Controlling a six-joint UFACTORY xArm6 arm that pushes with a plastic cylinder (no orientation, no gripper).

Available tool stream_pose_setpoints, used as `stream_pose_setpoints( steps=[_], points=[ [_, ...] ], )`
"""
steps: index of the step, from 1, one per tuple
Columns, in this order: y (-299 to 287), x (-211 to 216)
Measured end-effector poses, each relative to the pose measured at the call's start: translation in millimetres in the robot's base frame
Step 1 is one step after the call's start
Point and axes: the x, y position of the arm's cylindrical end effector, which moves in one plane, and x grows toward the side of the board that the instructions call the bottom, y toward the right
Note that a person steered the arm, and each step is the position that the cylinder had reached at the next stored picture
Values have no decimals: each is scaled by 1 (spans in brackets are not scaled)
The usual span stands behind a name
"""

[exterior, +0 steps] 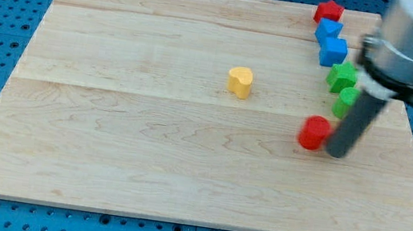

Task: Place the yellow hexagon in between the red circle and green star

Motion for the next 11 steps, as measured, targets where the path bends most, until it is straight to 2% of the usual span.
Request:
stream_pose_setpoints(
  steps=[1, 3, 4, 5, 6, 7, 8, 9, 10, 11],
  points=[
    [-39, -21],
    [-56, -41],
    [-28, -4],
    [61, 24],
    [82, -1],
    [55, -26],
    [54, -32],
    [-9, -49],
    [-16, -60],
    [36, -68]
  ],
)
